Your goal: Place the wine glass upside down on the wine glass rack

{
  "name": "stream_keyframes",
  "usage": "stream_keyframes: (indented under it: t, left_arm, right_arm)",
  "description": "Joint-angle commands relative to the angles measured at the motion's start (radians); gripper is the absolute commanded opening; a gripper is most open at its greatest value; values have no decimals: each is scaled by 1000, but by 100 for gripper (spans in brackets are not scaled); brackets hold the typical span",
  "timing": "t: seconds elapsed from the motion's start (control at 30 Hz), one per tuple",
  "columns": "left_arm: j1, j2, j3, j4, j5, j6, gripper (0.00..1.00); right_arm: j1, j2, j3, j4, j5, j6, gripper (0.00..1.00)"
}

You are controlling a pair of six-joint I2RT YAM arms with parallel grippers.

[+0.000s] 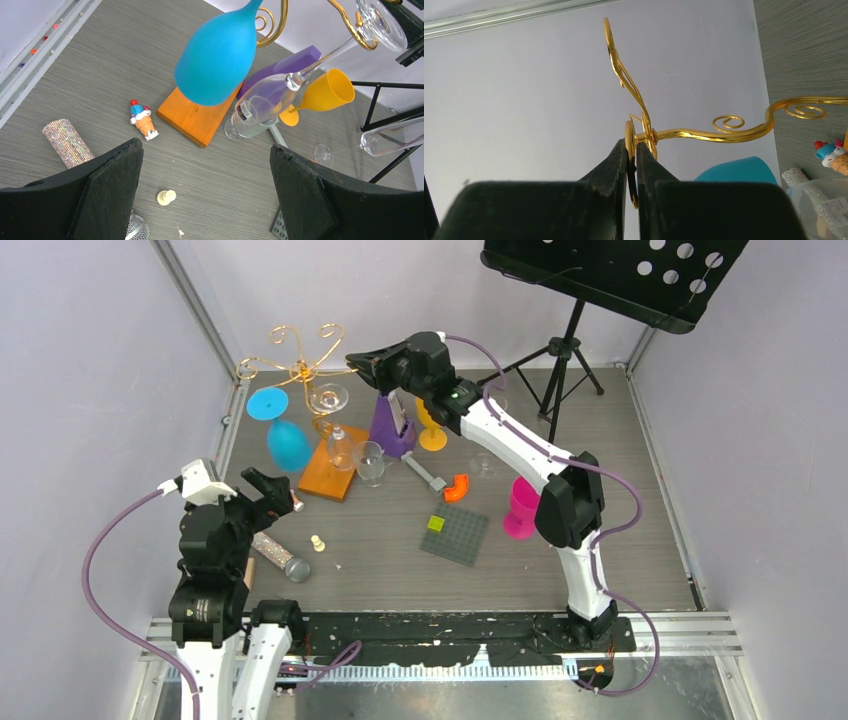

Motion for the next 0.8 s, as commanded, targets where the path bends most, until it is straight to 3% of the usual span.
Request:
stream_keyframes:
  t: [0.0,0.77]
  left_arm:
    - [-3,-8,24,26,4,-2,94]
    - [-3,-12,-22,53,24,-15,94]
  right_arm:
    - [13,-166,-30,136,-58,102,5]
    - [14,-347,-319,198,-49,55,5]
